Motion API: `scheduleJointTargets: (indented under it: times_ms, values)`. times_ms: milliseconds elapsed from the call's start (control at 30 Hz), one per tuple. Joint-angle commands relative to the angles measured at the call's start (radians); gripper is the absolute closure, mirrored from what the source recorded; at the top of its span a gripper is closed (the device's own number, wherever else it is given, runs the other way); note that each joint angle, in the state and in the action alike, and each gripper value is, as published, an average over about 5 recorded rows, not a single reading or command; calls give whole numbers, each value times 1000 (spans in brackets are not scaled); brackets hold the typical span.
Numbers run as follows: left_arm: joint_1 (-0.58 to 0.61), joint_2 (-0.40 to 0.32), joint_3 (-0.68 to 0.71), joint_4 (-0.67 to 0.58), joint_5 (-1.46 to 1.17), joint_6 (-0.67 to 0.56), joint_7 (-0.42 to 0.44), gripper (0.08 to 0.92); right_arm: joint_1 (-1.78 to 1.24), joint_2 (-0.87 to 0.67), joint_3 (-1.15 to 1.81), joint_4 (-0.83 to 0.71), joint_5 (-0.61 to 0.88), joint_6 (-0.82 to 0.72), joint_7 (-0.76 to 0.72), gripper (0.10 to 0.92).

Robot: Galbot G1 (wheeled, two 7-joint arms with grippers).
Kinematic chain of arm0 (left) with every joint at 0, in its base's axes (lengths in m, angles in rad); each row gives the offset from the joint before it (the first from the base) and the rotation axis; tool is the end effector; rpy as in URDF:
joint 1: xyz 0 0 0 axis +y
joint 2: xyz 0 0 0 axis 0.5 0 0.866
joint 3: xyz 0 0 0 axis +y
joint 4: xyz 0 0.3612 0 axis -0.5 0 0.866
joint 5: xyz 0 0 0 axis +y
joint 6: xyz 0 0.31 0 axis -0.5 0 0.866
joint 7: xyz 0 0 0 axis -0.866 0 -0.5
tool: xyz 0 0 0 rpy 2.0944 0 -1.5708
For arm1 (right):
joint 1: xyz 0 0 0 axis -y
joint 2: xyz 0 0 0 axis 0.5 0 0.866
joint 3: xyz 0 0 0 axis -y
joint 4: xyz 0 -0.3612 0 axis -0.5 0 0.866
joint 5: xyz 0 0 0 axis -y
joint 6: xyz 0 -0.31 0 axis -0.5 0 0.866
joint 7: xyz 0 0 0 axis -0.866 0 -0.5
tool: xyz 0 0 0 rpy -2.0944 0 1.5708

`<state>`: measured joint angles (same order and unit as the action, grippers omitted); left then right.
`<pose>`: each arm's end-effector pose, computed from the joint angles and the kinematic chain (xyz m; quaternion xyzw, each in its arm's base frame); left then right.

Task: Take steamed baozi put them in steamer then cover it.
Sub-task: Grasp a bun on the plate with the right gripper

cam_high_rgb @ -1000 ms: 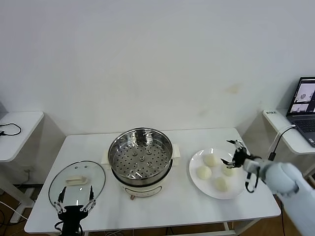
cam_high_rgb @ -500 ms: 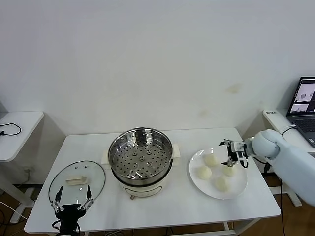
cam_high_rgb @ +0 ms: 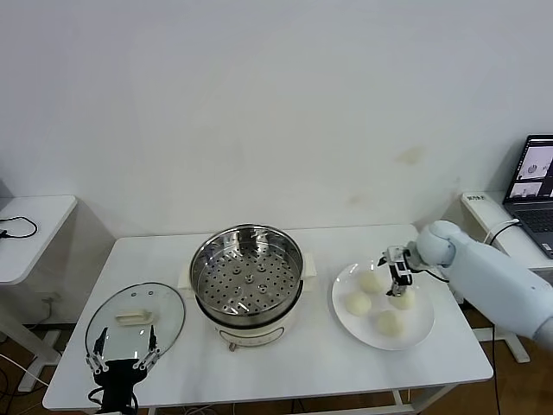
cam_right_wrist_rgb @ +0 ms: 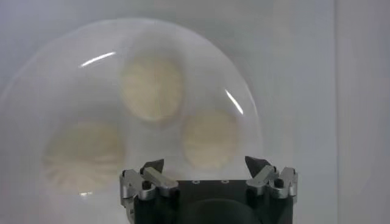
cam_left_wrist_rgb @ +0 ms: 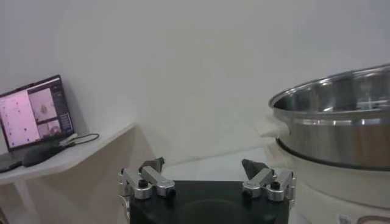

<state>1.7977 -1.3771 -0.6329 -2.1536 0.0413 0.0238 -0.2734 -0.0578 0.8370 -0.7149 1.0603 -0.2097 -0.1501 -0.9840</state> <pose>0.0643 0.0644 -0.3083 0.1177 -0.9804 -0.1411 0.0708 0.5097 -0.1535 -0.2294 0.4710 -0.5648 0.5690 0.3678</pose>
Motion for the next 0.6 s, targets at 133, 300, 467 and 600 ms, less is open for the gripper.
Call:
scheduleJointTargets:
  times_ms: [133,300,467,600]
  values:
    - [-4,1,-3,0,2,0,1,177,39,76,-53,-105,-15,4,-10,213]
    - [-1,2,-5,-1,2,0,1,177,36,98,-50,-128,-16,6,-5,235]
    - [1,2,-8,-3,2,-1,-1,177,34,112,-52,-139,-15,7,-4,301]
    - [1,2,-7,-6,4,-1,-1,177,32,124,-51,-149,-15,8,-2,355]
